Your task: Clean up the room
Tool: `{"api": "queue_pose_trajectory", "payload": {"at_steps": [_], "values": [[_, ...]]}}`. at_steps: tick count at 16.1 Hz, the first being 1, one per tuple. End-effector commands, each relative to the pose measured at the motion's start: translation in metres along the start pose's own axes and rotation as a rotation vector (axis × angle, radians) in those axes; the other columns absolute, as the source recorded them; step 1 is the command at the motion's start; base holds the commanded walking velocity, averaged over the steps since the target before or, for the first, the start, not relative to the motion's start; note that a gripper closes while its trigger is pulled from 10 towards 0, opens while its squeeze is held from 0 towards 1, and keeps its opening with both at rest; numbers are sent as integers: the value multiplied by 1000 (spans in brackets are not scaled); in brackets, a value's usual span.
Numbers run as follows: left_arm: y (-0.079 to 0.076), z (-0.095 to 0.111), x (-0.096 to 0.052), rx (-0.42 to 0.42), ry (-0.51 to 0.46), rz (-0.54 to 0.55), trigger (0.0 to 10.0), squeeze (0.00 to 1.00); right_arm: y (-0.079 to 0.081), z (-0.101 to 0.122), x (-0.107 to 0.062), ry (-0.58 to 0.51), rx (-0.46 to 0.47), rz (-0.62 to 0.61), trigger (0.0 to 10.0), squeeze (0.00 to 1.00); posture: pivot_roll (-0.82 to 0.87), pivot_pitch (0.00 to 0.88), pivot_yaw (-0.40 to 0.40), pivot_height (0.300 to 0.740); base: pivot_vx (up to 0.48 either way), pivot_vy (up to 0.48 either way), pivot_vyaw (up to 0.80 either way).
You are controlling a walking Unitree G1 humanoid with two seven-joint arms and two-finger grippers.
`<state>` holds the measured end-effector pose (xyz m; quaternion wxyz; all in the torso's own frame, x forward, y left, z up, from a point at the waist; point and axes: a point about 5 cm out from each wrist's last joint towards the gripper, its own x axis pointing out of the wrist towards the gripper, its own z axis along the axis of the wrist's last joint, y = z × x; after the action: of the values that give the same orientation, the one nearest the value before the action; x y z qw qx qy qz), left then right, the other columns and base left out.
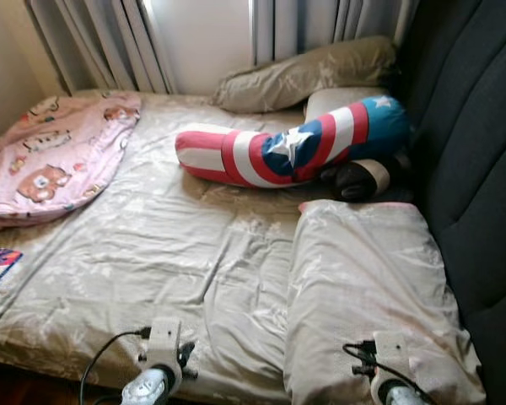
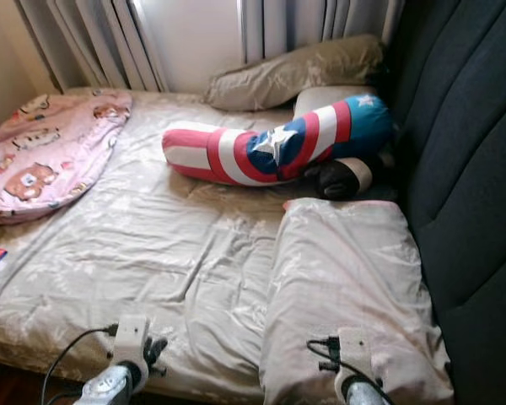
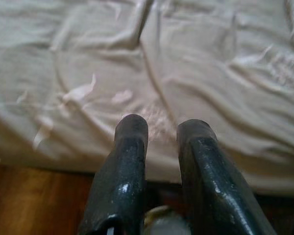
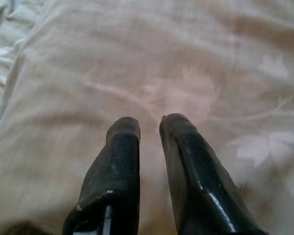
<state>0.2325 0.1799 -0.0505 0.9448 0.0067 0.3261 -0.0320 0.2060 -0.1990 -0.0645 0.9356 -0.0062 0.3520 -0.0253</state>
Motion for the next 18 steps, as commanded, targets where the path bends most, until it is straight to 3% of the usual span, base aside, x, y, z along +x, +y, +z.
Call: {"api": "queue_pose_trajectory", "payload": {"at_steps": [1,7,10,13,14,18], "values": [[3,-13,-4,33,66,10,10000,0,7,-9,-2,37,1,13,10000,0,-55,0,24,697,0,0,0],[6,-2,1,-5,52,73,10000,0,14,-19,-4,88,-11,-3,10000,0,-33,0,16,697,0,0,0],[5,-3,1,57,60,57,10000,0,16,-20,-4,87,17,-4,10000,0,-38,9,23,697,0,0,0],[3,-8,0,30,73,71,10000,0,18,-22,-5,97,0,18,10000,0,-44,30,17,697,0,0,0],[1,-10,-1,24,76,73,10000,0,17,-22,-5,95,-22,22,10000,1000,-47,34,17,697,0,0,0],[-1,-11,-1,16,77,64,10000,0,13,-23,-6,98,-34,-7,10000,1000,-52,35,15,697,0,0,0]]}}
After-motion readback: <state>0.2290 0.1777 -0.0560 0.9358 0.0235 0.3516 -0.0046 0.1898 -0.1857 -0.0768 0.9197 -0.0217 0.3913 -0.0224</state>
